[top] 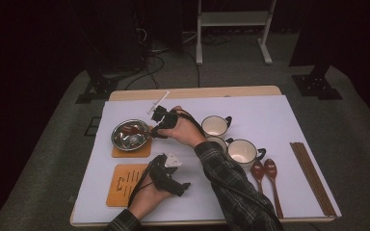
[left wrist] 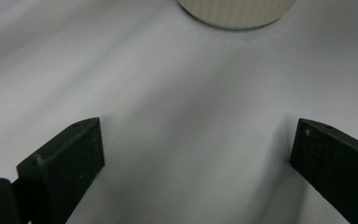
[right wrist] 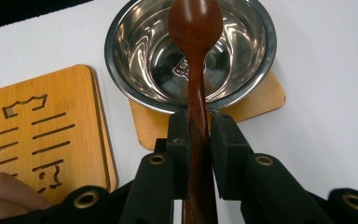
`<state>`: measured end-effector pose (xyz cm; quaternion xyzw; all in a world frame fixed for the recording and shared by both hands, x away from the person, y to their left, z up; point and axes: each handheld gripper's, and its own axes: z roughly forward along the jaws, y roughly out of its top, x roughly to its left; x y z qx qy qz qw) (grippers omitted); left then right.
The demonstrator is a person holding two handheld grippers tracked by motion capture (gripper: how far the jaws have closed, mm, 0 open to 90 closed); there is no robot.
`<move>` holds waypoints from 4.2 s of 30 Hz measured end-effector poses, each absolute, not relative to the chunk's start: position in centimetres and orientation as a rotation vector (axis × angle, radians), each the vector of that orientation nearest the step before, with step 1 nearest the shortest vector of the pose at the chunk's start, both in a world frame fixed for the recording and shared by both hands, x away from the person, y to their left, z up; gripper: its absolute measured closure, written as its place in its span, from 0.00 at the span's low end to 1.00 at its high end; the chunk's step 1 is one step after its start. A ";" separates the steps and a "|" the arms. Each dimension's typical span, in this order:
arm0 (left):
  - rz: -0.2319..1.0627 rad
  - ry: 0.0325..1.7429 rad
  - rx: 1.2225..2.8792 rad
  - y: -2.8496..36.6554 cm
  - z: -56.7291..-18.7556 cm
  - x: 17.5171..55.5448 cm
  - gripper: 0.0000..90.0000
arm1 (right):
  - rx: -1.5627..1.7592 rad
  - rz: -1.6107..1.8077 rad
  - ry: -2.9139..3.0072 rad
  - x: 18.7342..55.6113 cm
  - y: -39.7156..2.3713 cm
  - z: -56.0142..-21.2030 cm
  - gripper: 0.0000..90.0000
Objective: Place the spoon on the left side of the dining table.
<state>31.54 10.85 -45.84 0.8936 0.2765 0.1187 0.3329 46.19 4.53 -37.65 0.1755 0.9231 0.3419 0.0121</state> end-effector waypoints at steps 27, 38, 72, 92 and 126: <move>0.310 0.721 2.335 10.9 -45.8 31.5 0.02 | 0.535 1.019 2.904 46.2 5.0 -38.1 0.86; 0.310 0.718 2.339 10.9 -45.8 31.6 0.02 | 0.522 1.017 2.905 46.1 5.3 -38.2 0.86; 0.310 0.722 2.333 10.8 -45.8 31.5 0.02 | 0.515 1.104 2.886 46.0 5.3 -38.1 0.63; 0.309 0.722 2.333 10.8 -45.8 31.6 0.02 | 0.527 1.183 2.813 45.6 3.2 -36.3 0.49; 0.302 0.729 2.334 10.8 -45.8 31.5 0.02 | 0.566 1.191 2.740 44.4 -2.2 -33.9 0.45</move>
